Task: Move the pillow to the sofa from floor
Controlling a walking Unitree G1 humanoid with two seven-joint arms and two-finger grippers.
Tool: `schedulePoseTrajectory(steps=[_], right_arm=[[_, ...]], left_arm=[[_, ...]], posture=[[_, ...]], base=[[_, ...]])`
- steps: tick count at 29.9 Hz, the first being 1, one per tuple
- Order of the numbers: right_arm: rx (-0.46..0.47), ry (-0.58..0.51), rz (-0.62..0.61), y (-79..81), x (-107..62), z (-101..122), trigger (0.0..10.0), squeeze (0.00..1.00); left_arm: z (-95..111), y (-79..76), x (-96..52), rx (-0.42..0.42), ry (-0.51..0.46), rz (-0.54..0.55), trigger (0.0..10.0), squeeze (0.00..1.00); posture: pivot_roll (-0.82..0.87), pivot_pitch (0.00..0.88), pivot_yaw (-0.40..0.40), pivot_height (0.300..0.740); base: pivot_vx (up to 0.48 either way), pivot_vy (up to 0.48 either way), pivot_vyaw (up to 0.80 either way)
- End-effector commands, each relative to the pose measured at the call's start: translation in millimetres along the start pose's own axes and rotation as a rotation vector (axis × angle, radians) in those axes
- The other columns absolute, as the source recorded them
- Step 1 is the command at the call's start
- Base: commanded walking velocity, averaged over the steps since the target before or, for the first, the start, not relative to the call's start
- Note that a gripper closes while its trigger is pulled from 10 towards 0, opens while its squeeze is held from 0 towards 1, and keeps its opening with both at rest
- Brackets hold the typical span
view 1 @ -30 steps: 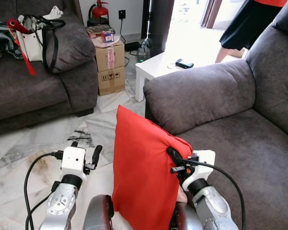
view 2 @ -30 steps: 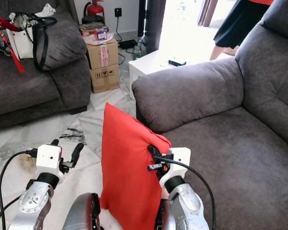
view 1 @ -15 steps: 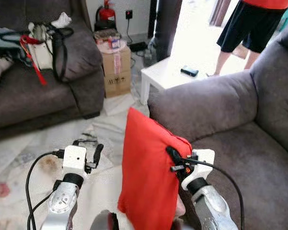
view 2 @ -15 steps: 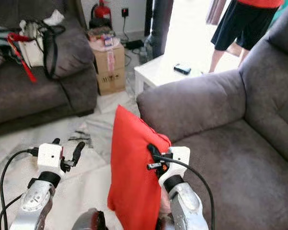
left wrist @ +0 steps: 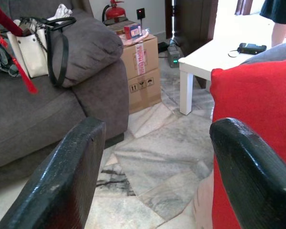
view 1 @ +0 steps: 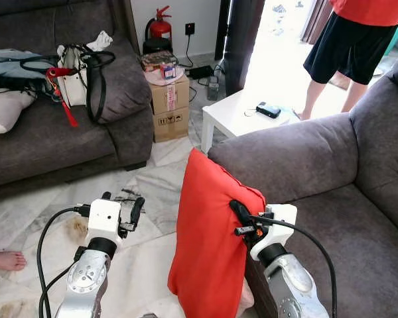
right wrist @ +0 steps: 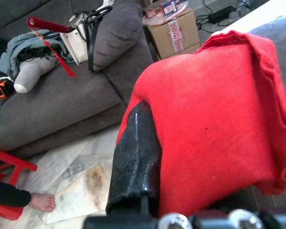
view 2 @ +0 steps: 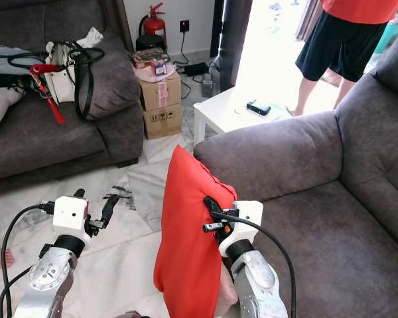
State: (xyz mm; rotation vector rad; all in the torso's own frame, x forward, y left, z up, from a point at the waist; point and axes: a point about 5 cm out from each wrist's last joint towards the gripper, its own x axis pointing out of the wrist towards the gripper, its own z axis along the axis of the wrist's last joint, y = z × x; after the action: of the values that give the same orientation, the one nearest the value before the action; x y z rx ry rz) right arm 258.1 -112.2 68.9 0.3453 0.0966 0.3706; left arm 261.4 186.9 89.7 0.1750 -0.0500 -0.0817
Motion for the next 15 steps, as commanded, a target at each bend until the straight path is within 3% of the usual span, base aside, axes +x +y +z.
schedulePoseTrajectory(steps=[1, 8, 15], right_arm=[[-0.023, -0.17, 0.045, 10.2, 11.2, 31.0, 10.0, 0.0], [-0.027, -0.175, 0.058, 14.2, 14.3, 31.5, 10.0, 0.0], [-0.037, -0.157, 0.03, 8.3, 14.2, 30.2, 10.0, 0.0]], left_arm=[[-3.7, 1.5, -0.9, 0.003, 0.022, -0.006, 10.0, 0.0], [-2.1, 1.7, 0.7, 0.005, 0.017, -0.011, 10.0, 0.0], [-2.5, 0.4, 0.2, 0.003, 0.02, -0.012, 10.0, 0.0]], posture=[[0.06, 0.058, -0.051, 0.74], [0.06, 0.054, -0.048, 0.74], [0.06, 0.056, -0.051, 0.74]], base=[[0.0, 0.0, 0.0], [0.0, 0.0, 0.0], [0.0, 0.0, 0.0]])
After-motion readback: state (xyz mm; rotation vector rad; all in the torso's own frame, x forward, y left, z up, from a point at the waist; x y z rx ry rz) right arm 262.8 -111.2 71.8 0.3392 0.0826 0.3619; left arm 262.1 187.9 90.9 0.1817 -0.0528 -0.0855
